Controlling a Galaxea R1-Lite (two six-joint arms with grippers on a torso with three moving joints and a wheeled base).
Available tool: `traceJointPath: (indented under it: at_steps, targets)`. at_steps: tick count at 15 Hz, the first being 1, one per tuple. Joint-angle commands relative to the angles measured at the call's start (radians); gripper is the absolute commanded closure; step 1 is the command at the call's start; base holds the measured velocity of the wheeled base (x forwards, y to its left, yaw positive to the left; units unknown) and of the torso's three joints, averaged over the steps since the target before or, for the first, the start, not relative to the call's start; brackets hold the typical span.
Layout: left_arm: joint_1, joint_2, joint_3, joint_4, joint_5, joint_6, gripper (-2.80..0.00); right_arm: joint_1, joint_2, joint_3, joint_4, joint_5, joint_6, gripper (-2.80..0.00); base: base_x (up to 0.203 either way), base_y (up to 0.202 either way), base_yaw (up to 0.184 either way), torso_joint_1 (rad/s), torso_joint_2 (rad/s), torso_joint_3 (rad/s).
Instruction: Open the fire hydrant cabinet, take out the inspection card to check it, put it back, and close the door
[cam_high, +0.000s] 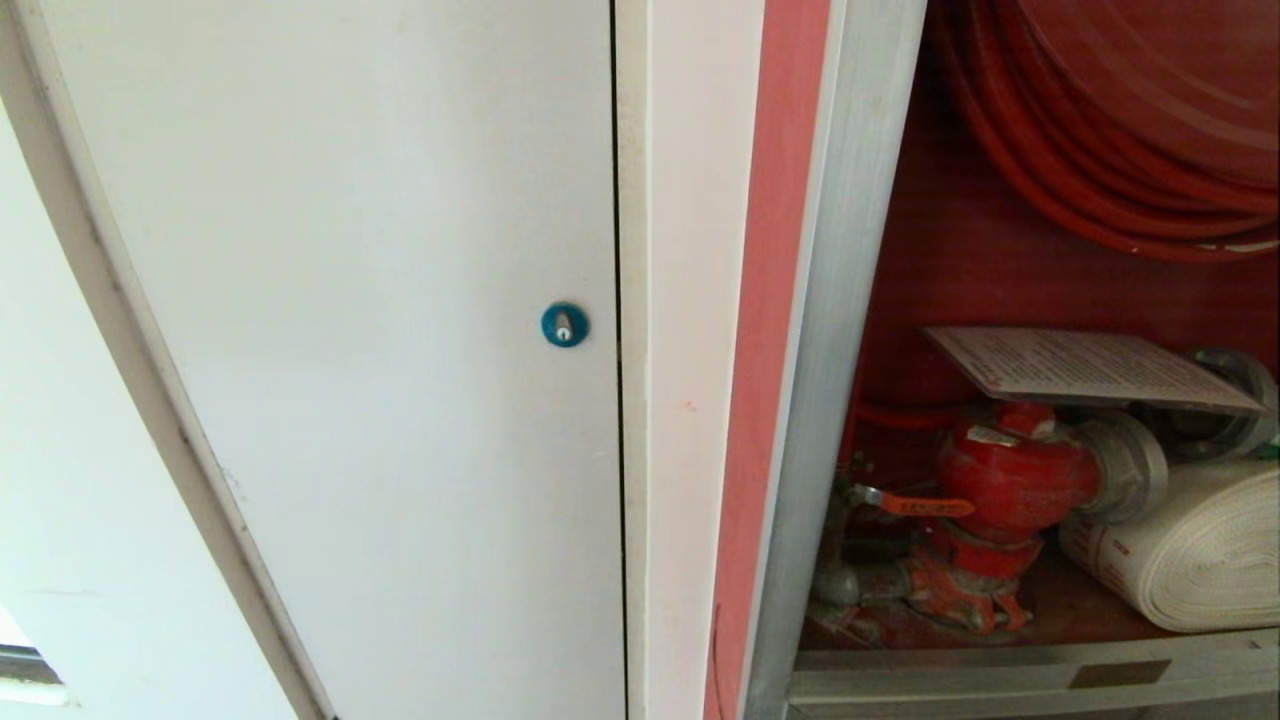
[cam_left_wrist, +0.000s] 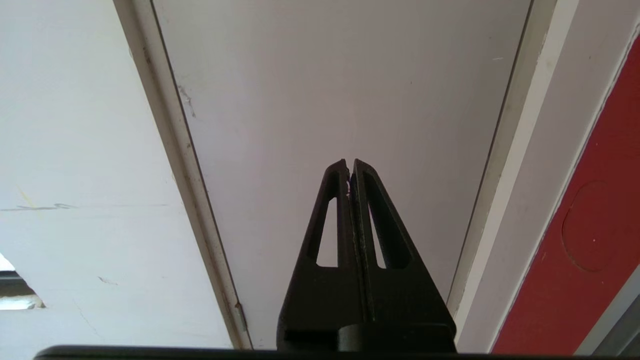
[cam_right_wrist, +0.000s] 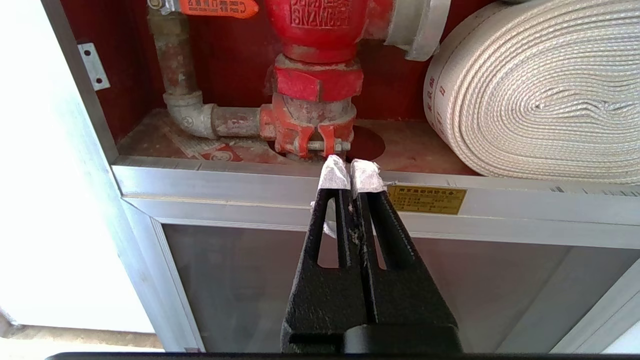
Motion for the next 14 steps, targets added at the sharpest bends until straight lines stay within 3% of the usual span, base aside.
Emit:
traceJointPath:
  at_steps: [1,14]
  targets:
    - [0.0,0.001,0.023,-0.001,0.0,-0.001,0.0,0.001,0.001,0.0,0.0,0.001,0.0,0.0,0.0,0.0,0.0,0.0,0.0,0.0]
    - [0.0,0.001,0.023,-0.001,0.0,-0.001,0.0,0.001,0.001,0.0,-0.001,0.001,0.002,0.0,0.0,0.0,0.0,0.0,0.0,0.0]
